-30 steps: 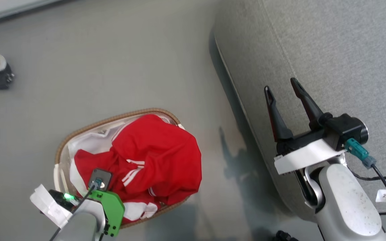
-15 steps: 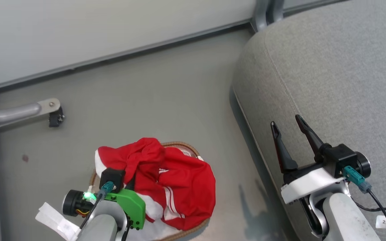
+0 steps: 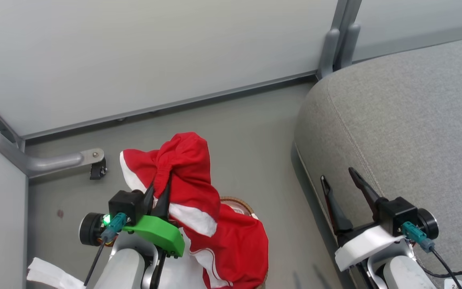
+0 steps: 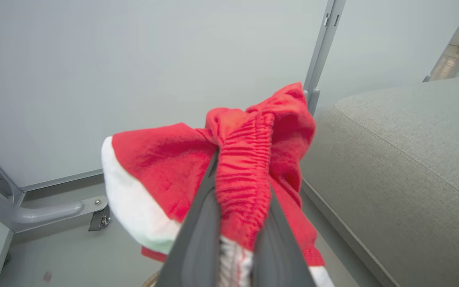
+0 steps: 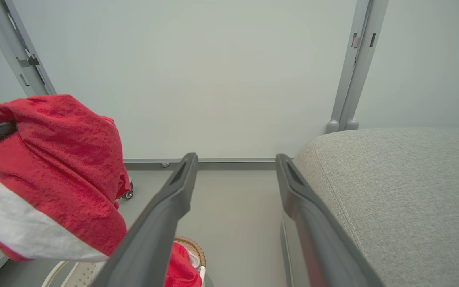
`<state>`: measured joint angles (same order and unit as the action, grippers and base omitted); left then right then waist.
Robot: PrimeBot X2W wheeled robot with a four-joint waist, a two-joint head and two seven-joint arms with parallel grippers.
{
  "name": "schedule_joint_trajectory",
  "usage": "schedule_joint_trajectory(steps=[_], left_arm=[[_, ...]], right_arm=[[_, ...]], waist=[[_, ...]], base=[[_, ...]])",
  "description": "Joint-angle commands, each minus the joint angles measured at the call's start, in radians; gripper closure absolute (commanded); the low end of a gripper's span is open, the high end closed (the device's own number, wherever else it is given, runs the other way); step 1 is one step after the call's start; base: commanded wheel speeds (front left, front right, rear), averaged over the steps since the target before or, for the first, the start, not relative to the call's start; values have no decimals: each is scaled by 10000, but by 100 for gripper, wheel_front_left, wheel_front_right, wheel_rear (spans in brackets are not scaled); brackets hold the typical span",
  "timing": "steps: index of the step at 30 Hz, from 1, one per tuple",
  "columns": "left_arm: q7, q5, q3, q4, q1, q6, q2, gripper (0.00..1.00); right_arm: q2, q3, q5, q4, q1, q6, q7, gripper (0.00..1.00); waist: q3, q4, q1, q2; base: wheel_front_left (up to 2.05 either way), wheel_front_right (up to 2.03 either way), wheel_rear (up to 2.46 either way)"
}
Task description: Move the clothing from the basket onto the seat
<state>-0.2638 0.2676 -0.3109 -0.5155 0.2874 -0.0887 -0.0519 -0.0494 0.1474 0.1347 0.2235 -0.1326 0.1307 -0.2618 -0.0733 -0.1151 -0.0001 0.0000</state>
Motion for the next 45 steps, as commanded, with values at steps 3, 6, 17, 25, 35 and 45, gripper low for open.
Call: schedule_joint_trajectory(steps=[3, 6, 17, 25, 35, 45], left_arm=[[-10, 506, -61, 679, -108, -66, 2, 100], [-10, 829, -179, 1176, 81, 11, -2, 100], [-11, 1605, -948, 2032, 514, 306, -5, 100], [-11, 2033, -1619, 1945, 661, 435, -6, 100], [-11, 2624, -2476, 1985, 846, 429, -9, 100], [-11, 3126, -3023, 2002, 918, 442, -7, 100]], right_arm=[[-33, 120, -102, 80, 294, -1, -48, 0], [-32, 235, -176, 172, 441, -1, -47, 0], [-230, 2287, -562, 729, 386, -1, -48, 0], [-211, 4050, -432, 869, -837, -3, -47, 0], [-25, 4380, -934, 2142, -2227, -3, -47, 0], [-38, 5084, 171, 2699, -2827, -3, -47, 100]], waist=[[396, 126, 1, 0], [480, 153, 1, 0], [523, 345, 1, 0], [389, 551, 1, 0], [254, 1030, 1, 0], [208, 1368, 1, 0]], base=[[0, 0, 0], [0, 0, 0], [0, 0, 0], [0, 0, 0], [0, 0, 0], [0, 0, 0]])
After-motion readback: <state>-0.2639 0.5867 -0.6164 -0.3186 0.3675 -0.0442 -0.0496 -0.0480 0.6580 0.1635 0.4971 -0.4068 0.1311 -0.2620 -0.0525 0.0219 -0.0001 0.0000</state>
